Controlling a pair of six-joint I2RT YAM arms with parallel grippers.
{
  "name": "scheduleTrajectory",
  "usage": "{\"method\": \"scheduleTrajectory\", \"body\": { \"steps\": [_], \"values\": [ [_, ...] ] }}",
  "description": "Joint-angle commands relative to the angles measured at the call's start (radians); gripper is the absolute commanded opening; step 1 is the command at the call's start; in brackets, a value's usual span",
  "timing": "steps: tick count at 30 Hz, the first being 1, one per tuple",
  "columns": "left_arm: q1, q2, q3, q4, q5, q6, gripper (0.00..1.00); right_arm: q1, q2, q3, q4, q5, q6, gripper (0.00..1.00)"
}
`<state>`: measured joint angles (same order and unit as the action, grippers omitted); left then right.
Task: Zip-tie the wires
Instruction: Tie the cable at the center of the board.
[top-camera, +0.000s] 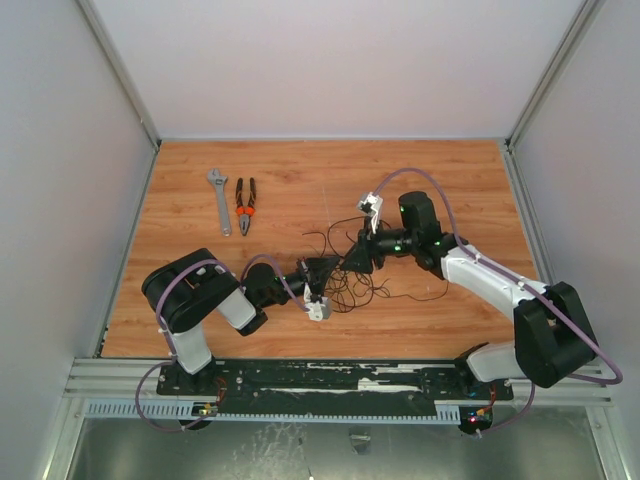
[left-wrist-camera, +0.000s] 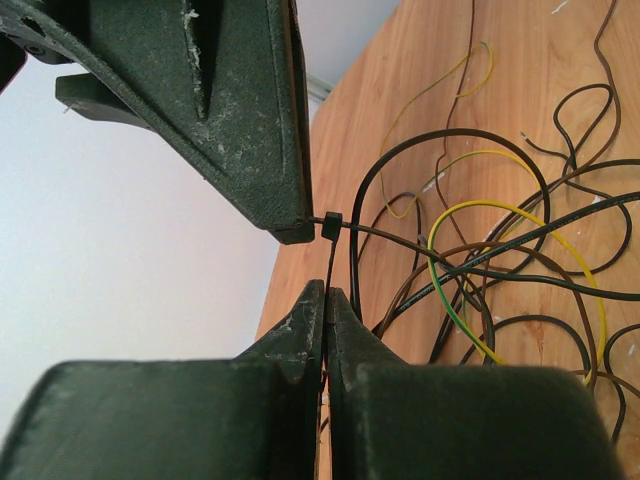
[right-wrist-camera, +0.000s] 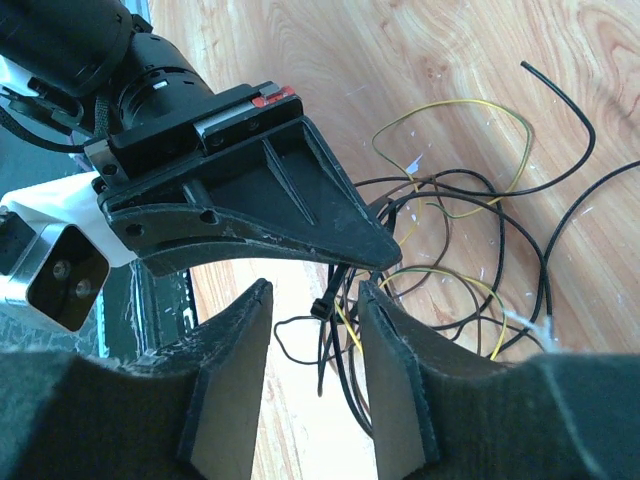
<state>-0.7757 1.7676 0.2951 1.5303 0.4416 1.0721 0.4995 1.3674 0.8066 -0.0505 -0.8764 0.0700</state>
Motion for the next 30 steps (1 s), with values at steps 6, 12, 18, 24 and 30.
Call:
{"method": "scheduleTrajectory", "body": {
  "steps": [6, 12, 18, 24, 30],
  "values": [
    [0.001, 0.005, 0.0, 0.234, 0.002, -0.003, 0.0, 0.015, 0.012, 0.037, -0.004, 0.011, -0.021, 0.4],
    [0.002, 0.007, 0.001, 0.235, 0.002, -0.005, 0.0, 0.014, 0.013, 0.037, -0.014, 0.022, -0.028, 0.4],
    [0.001, 0.007, 0.001, 0.236, 0.002, -0.007, 0.0, 0.015, 0.015, 0.037, -0.015, 0.018, -0.03, 0.38],
    [0.0, 0.007, 0.001, 0.238, 0.0, -0.009, 0.0, 0.017, 0.016, 0.033, -0.018, 0.018, -0.033, 0.37],
    [0.001, 0.009, 0.001, 0.24, 0.001, -0.008, 0.0, 0.015, 0.016, 0.034, -0.018, 0.015, -0.031, 0.34]
  ]
}}
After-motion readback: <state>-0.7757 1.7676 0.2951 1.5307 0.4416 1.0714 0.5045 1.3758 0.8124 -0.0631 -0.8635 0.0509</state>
